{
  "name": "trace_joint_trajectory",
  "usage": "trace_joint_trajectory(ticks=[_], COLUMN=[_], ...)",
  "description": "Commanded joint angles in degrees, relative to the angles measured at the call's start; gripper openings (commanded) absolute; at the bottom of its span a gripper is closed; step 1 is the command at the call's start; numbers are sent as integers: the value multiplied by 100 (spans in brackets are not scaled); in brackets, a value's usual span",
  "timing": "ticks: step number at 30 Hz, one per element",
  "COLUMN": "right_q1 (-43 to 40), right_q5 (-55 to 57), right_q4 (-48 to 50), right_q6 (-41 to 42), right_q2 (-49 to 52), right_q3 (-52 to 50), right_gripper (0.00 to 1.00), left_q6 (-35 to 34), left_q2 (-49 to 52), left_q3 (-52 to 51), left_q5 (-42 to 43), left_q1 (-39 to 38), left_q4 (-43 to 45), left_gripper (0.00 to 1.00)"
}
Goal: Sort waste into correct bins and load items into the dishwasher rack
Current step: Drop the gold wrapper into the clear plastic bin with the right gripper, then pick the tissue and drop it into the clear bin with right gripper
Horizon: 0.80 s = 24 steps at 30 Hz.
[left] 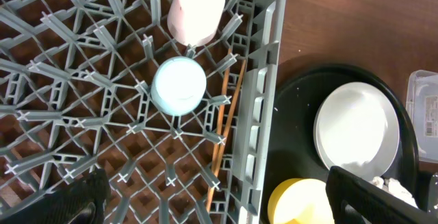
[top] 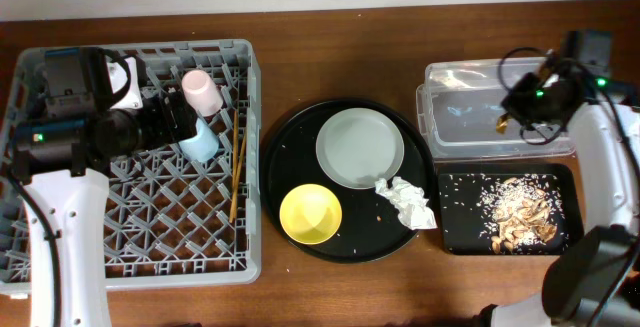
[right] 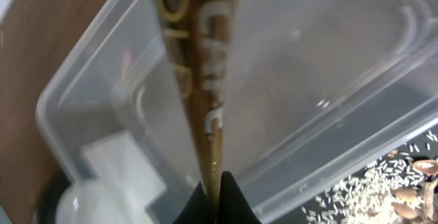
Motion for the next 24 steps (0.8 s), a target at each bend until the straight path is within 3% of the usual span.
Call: trace_joint_trajectory(ticks=[1,3,5,6,7,9,12,14,17,21,24], right_q1=[-114,-26,-72,-83,-31,389,1488,2302,3233,3781,3790], right_q5=[-546,-881,-1285,-1515,-1515,-1508,-798,-415,-389,1161,1106], right_q4=[295,507,474,26,-553,-2210,-3530,-3840,-3296,-1025,-192], right_q6=[632,514,-201,-726,-1078,-2636,-3062,-3056,-3038,-2428,-2321], right_q2=[450,546,428,258,133,-175,-459,-455,-446,-446,-439], right_q3=[24,24,162,476,789,1523,1714,1449,317,-1615,-2223], right_gripper=[4,30,53,57,57,56,59,64,71,73,68], left_q6=[-50,-52,-50,-52,-52,-52,-50,-50,-52,-52,-50], left_q2=[-15,-13,-13,-15,-13,-15,-15,-15,-13,-15,-15], left_q3=[39,39,39,39,39,39,39,39,39,39,39], left_q5=[0,0,0,0,0,0,0,0,0,0,0], left_q1=[9,9,9,9,9,9,9,9,9,9,9], left_q4=[4,4,4,4,4,4,4,4,4,4,4], left_gripper=[99,99,99,99,99,99,99,99,99,99,99])
